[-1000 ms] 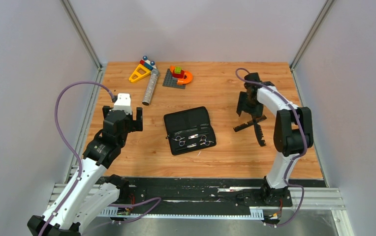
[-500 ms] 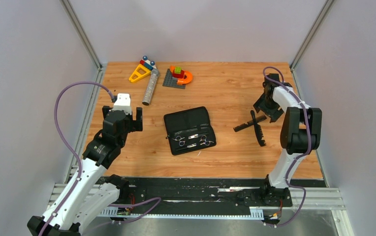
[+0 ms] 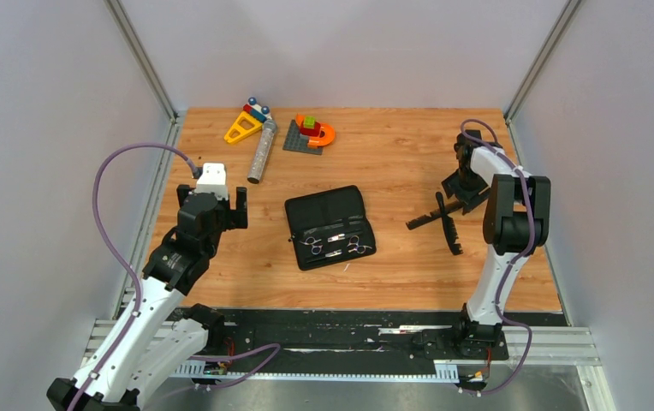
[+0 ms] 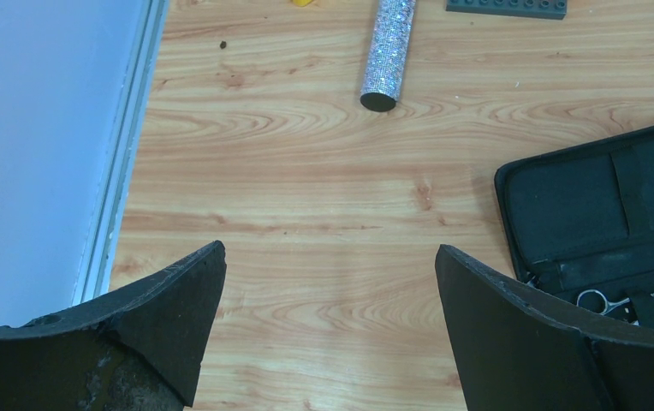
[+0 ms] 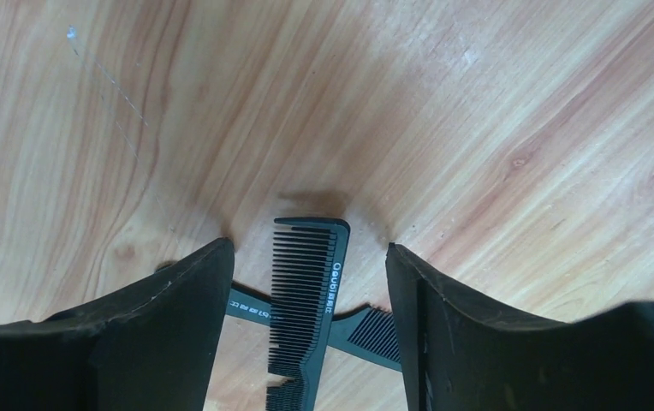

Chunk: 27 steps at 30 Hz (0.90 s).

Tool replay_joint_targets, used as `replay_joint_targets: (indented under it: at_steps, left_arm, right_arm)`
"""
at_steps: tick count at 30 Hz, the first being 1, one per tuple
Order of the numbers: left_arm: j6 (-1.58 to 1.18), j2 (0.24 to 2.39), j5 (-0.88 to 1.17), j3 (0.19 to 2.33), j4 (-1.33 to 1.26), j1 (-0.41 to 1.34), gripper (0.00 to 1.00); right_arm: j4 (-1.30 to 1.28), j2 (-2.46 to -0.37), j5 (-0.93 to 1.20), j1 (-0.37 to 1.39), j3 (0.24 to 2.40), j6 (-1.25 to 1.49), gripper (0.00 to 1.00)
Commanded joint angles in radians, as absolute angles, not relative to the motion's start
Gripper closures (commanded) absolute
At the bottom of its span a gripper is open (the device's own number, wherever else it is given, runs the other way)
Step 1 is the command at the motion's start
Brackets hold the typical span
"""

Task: Sort the hair-cutting tools
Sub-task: Pick up the comb at the center of the board.

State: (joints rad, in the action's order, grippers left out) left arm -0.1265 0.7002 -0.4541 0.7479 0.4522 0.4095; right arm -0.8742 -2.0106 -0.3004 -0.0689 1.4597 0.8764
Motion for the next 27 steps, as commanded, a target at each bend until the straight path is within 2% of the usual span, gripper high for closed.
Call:
replay_joint_targets:
  at_steps: [1,3,9,17,27]
  left_arm:
    - [-0.129,0.689,-0.461,0.749,0.431,0.402,0.00]
    - [-0.130,0.687,-0.459,0.749,0.431,0.402,0.00]
    - [-0.129,0.685,-0.461,0.749,0.431,0.402,0.00]
    - [-0.129,0.687,-0.456,0.749,0.431,0.402,0.00]
    - [-0.143,0.687,-0.448,0.757,0.446,0.402,0.00]
  right_arm:
    - [-0.874,-2.045,-0.292,-0.078,1.500,0.949,0.35]
    - [-0.874,-2.057,-0.287,-0.078,1.497,0.957,0.38]
    - [-0.874,-2.064,-0.278,-0.078,1.475,0.967,0.55]
    - [-0.858,-1.981,-0.279,-0.078,1.455,0.934,0.76]
    - [-0.812,-1.837,-0.215,-0.068,1.429,0.852,0.82]
